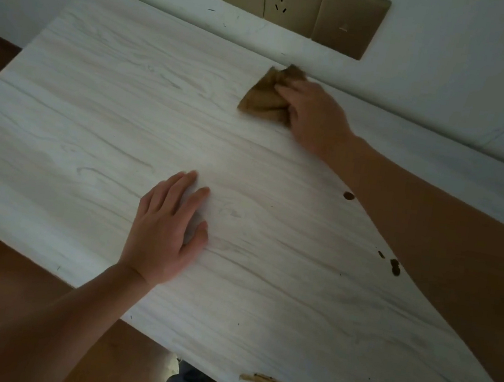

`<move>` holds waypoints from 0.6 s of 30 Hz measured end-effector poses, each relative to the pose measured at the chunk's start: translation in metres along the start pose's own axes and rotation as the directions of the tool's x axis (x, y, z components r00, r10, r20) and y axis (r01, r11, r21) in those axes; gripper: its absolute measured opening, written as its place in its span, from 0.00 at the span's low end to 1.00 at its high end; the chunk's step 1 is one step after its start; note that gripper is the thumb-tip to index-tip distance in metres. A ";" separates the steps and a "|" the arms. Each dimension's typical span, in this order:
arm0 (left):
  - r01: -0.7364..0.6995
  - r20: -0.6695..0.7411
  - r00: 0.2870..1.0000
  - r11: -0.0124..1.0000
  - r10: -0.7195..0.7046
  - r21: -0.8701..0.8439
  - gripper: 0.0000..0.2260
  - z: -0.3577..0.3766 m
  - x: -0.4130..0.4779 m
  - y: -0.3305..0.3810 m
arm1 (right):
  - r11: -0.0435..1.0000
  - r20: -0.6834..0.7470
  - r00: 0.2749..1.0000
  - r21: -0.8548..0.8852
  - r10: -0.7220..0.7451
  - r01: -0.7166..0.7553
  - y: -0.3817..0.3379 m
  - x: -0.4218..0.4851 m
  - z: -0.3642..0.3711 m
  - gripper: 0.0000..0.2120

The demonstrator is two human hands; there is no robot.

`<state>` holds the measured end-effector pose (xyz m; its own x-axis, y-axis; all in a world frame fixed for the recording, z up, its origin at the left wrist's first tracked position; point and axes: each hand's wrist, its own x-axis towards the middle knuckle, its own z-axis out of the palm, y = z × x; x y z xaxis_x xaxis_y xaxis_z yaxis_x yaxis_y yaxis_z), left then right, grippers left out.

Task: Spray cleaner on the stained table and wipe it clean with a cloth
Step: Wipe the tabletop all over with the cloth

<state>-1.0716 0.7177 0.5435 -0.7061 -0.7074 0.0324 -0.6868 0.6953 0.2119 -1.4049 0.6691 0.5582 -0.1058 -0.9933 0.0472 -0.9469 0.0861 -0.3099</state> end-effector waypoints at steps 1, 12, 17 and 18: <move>-0.001 0.000 1.000 1.000 0.001 0.000 0.26 0.000 0.000 0.000 | 0.998 -0.014 0.998 0.009 0.063 -0.063 0.009 -0.001 -0.003 0.24; 0.000 0.007 1.000 1.000 0.000 -0.009 0.26 -0.001 0.000 0.001 | 0.998 -0.020 0.999 0.048 0.051 -0.050 0.058 -0.129 -0.023 0.22; 0.004 -0.005 1.000 1.000 -0.004 -0.010 0.26 -0.001 0.001 0.002 | 0.993 0.068 0.995 -0.085 -0.072 0.078 0.059 -0.161 -0.037 0.23; 0.005 -0.009 1.000 1.000 -0.005 -0.011 0.26 -0.001 0.001 0.002 | 0.993 0.040 0.996 -0.087 -0.079 0.082 0.059 -0.161 -0.041 0.23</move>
<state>-1.0736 0.7184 0.5454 -0.7012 -0.7119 0.0400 -0.6882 0.6904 0.2231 -1.4559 0.8368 0.5711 -0.0189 -0.9993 0.0338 -0.9752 0.0110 -0.2209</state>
